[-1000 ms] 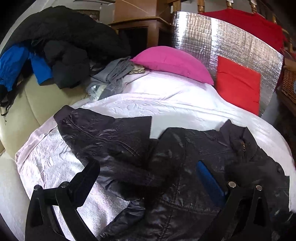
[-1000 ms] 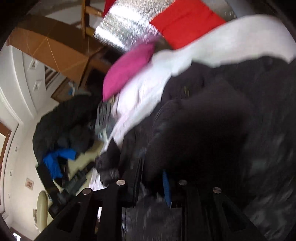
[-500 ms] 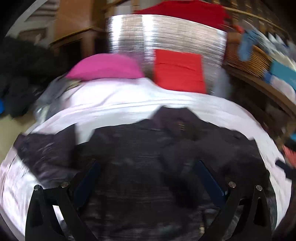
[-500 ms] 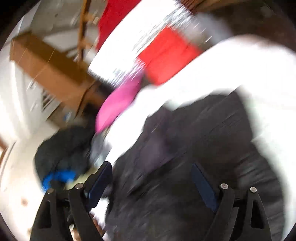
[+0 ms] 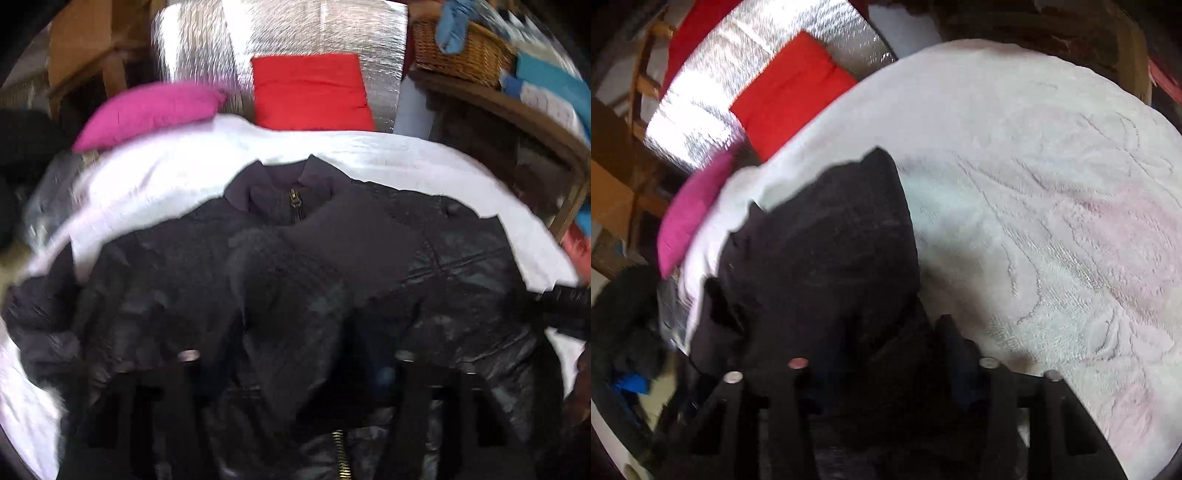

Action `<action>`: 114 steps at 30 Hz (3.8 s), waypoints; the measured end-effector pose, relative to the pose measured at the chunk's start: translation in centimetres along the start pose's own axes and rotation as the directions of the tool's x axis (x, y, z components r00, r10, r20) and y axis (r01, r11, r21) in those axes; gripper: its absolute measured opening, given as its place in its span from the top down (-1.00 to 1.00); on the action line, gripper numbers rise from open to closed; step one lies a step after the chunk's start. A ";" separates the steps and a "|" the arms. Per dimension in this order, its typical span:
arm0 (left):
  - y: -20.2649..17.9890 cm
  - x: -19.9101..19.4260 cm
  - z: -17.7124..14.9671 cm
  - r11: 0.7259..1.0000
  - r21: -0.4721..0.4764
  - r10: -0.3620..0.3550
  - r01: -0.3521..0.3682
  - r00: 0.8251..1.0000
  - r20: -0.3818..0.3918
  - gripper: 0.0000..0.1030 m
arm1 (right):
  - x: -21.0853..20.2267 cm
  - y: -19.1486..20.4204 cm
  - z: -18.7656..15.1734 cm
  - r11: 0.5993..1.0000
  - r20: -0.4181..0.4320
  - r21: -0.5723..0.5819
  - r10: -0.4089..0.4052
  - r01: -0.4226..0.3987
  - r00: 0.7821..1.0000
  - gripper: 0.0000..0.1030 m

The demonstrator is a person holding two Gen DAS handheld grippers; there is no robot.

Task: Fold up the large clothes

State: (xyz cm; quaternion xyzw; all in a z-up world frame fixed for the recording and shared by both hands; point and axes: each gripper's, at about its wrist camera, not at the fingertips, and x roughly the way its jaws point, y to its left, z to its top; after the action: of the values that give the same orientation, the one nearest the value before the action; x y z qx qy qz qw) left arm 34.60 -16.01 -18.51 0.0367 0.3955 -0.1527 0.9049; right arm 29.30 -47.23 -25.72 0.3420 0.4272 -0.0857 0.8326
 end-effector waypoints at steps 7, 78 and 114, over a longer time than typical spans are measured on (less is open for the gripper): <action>4.1 -1.9 -0.2 0.994 -0.109 -0.006 0.006 1.000 0.000 -0.08 | -0.3 -0.1 -0.2 1.000 -0.010 -0.017 -0.011 0.011 1.000 0.18; 45.1 -4.0 -7.1 0.526 -0.850 0.185 -0.016 0.978 0.096 0.85 | -0.3 11.6 -5.3 0.917 0.039 -0.398 0.050 -0.030 0.998 -0.14; 8.3 -10.4 -1.1 0.944 -0.066 -0.313 0.322 0.942 0.121 -0.54 | -3.2 5.6 -2.2 0.968 0.029 -0.111 0.229 -0.225 0.973 -0.33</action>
State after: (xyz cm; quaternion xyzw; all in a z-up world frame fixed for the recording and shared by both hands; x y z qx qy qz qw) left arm 29.71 -5.30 -12.22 -0.0742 0.3525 -0.2817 0.8893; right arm 28.32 -42.12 -21.40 0.3417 0.3716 0.0261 0.8628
